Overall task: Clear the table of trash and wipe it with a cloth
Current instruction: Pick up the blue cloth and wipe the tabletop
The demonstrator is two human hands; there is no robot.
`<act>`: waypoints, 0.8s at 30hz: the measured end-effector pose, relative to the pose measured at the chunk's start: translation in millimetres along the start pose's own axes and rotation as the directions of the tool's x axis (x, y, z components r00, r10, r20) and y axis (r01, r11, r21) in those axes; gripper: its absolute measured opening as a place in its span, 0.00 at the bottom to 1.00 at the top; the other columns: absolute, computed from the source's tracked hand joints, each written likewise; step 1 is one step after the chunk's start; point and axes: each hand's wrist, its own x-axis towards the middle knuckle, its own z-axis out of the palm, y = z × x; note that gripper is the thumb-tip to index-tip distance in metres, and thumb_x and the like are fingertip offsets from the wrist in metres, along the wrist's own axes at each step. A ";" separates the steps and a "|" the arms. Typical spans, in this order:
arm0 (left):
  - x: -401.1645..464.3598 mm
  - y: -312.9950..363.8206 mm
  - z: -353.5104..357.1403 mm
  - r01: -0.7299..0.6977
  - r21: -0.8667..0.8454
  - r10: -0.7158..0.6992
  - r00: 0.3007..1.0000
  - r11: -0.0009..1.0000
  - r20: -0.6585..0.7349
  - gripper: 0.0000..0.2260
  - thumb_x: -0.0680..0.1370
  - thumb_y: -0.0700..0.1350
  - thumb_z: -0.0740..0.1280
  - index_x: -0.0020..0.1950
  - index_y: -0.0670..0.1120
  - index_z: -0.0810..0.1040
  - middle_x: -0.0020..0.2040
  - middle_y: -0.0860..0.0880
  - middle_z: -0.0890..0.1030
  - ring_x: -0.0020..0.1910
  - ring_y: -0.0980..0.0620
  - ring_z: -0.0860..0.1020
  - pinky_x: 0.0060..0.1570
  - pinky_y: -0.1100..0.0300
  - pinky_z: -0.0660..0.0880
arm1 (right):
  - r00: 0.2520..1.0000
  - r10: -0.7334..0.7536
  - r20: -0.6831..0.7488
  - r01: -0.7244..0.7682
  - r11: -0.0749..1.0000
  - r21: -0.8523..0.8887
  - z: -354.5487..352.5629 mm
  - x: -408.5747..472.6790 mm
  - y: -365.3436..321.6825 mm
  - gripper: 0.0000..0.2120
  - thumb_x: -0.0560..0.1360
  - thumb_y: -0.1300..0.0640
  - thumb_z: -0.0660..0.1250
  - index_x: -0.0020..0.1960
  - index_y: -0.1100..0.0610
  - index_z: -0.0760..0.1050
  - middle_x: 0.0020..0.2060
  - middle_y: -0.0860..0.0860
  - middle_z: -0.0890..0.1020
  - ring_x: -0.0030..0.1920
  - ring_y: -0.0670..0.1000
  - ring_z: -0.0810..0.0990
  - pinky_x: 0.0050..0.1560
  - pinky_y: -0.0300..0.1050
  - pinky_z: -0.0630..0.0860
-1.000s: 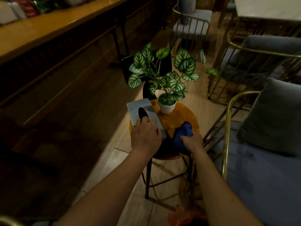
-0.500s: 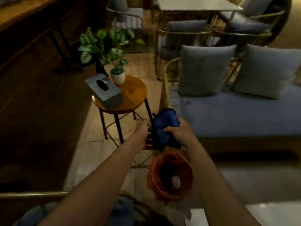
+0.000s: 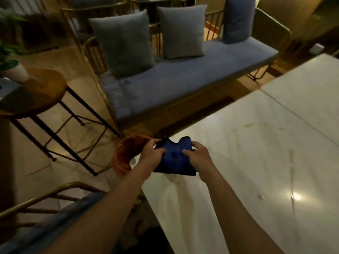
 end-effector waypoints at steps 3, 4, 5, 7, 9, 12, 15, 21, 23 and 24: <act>-33.1 -25.4 38.5 -0.063 0.158 0.076 0.994 0.985 -0.075 0.15 0.79 0.40 0.68 0.63 0.52 0.71 0.66 0.43 0.77 0.55 0.46 0.76 0.53 0.55 0.73 | 0.996 -0.085 -0.020 0.083 0.993 -0.089 -32.1 -24.1 25.7 0.22 0.78 0.56 0.67 0.70 0.55 0.70 0.62 0.55 0.79 0.59 0.56 0.79 0.61 0.56 0.77; -43.7 -32.3 47.2 -0.047 0.296 0.086 0.989 0.954 -0.120 0.18 0.79 0.44 0.68 0.68 0.52 0.69 0.67 0.43 0.75 0.58 0.44 0.77 0.53 0.53 0.73 | 0.994 -0.101 -0.042 0.092 0.980 -0.176 -42.1 -29.9 33.6 0.24 0.79 0.52 0.65 0.73 0.53 0.67 0.64 0.55 0.78 0.61 0.56 0.77 0.63 0.55 0.75; -53.1 -39.7 53.7 -0.030 0.472 0.116 0.981 0.881 -0.154 0.24 0.79 0.48 0.67 0.74 0.53 0.64 0.69 0.42 0.72 0.61 0.41 0.75 0.55 0.51 0.74 | 0.993 -0.095 -0.073 0.071 0.958 -0.276 -51.5 -34.2 43.0 0.25 0.80 0.49 0.63 0.75 0.52 0.65 0.67 0.54 0.76 0.64 0.56 0.76 0.65 0.53 0.73; -70.9 -54.9 63.6 -0.105 0.735 0.263 0.959 0.670 -0.102 0.31 0.80 0.55 0.64 0.80 0.53 0.54 0.73 0.40 0.64 0.69 0.40 0.69 0.63 0.47 0.73 | 0.989 -0.081 -0.123 0.011 0.874 -0.486 -69.6 -45.3 66.9 0.25 0.81 0.46 0.59 0.77 0.50 0.61 0.70 0.53 0.72 0.68 0.56 0.72 0.66 0.51 0.70; -78.4 -67.2 76.0 -0.287 0.843 0.399 0.912 0.456 0.095 0.31 0.82 0.58 0.59 0.81 0.55 0.48 0.78 0.41 0.58 0.76 0.40 0.59 0.73 0.46 0.64 | 0.988 -0.101 -0.115 0.000 0.752 -0.659 -83.8 -59.7 89.3 0.22 0.82 0.48 0.56 0.76 0.49 0.63 0.71 0.52 0.70 0.68 0.56 0.70 0.65 0.50 0.69; -66.3 -74.7 97.2 -0.482 0.857 0.411 0.829 0.183 0.379 0.30 0.83 0.61 0.51 0.81 0.57 0.42 0.82 0.43 0.45 0.80 0.40 0.44 0.78 0.43 0.48 | 0.982 -0.185 -0.028 0.085 0.577 -0.812 -93.7 -74.1 113.0 0.18 0.83 0.52 0.55 0.72 0.50 0.68 0.72 0.50 0.69 0.68 0.55 0.69 0.63 0.49 0.71; -37.4 -84.4 109.5 -0.618 0.783 0.350 0.719 -0.073 0.600 0.30 0.82 0.65 0.45 0.81 0.58 0.41 0.82 0.45 0.40 0.80 0.40 0.40 0.77 0.41 0.43 | 0.961 -0.276 -0.025 0.122 0.502 -0.856 -94.9 -74.1 127.1 0.19 0.81 0.54 0.57 0.72 0.50 0.69 0.72 0.48 0.68 0.68 0.53 0.69 0.62 0.49 0.72; -49.7 -134.9 81.7 -0.514 0.847 0.420 0.804 0.134 0.421 0.33 0.80 0.69 0.44 0.82 0.56 0.44 0.82 0.47 0.42 0.80 0.42 0.40 0.77 0.39 0.44 | 0.874 -0.464 -0.144 0.117 0.488 -0.865 -88.7 -40.8 129.5 0.13 0.76 0.54 0.63 0.59 0.53 0.79 0.54 0.54 0.79 0.54 0.58 0.76 0.49 0.51 0.73; -76.5 -151.0 71.9 -0.507 0.848 0.428 0.807 0.151 0.406 0.34 0.80 0.69 0.47 0.82 0.55 0.43 0.82 0.47 0.41 0.80 0.42 0.39 0.77 0.39 0.44 | 0.861 -0.495 -0.120 0.164 0.492 -0.855 -85.8 -27.1 126.9 0.16 0.75 0.52 0.64 0.62 0.53 0.77 0.60 0.53 0.78 0.59 0.57 0.74 0.56 0.53 0.72; -80.9 -154.1 67.0 -0.505 0.849 0.426 0.809 0.155 0.404 0.36 0.80 0.69 0.48 0.82 0.54 0.43 0.82 0.47 0.40 0.80 0.43 0.39 0.77 0.40 0.45 | 0.856 -0.509 -0.094 0.192 0.480 -0.856 -83.2 -21.5 127.1 0.18 0.75 0.52 0.64 0.65 0.52 0.75 0.63 0.53 0.76 0.62 0.57 0.73 0.60 0.54 0.72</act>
